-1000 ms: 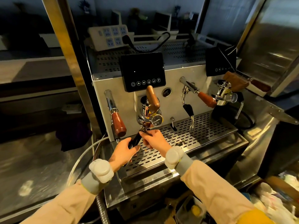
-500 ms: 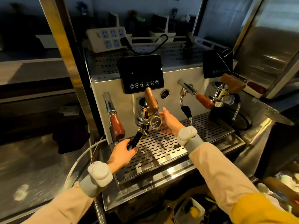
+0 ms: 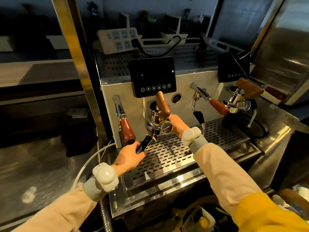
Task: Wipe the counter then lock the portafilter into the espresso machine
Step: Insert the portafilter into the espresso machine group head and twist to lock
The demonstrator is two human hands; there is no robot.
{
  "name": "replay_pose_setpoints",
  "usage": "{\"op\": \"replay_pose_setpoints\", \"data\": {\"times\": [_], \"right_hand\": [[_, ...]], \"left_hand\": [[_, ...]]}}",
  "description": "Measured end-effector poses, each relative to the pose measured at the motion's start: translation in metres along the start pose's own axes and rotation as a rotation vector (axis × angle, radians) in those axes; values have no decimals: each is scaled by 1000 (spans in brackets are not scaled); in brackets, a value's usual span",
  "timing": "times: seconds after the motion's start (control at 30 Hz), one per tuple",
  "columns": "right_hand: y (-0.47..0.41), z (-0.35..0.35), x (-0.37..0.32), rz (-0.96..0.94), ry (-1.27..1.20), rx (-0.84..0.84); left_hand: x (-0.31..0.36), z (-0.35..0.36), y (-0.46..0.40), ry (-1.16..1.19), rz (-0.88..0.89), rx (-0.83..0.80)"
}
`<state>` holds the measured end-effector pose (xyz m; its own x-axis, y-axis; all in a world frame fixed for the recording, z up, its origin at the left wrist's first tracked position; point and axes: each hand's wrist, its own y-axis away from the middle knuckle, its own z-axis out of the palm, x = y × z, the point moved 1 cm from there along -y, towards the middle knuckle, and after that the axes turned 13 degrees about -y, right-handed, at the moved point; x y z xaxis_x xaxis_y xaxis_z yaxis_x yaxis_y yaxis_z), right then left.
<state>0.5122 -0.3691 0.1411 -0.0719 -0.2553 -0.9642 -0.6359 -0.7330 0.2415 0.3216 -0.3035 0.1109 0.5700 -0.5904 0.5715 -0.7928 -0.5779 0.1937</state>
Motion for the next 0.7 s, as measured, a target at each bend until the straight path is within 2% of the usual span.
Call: {"op": "replay_pose_setpoints", "data": {"times": [0.27, 0.7], "right_hand": [[4, 0, -1, 50, -137, 18], [2, -2, 1, -11, -177, 48]], "left_hand": [[9, 2, 4, 61, -36, -34], [23, 22, 11, -46, -51, 36]]}}
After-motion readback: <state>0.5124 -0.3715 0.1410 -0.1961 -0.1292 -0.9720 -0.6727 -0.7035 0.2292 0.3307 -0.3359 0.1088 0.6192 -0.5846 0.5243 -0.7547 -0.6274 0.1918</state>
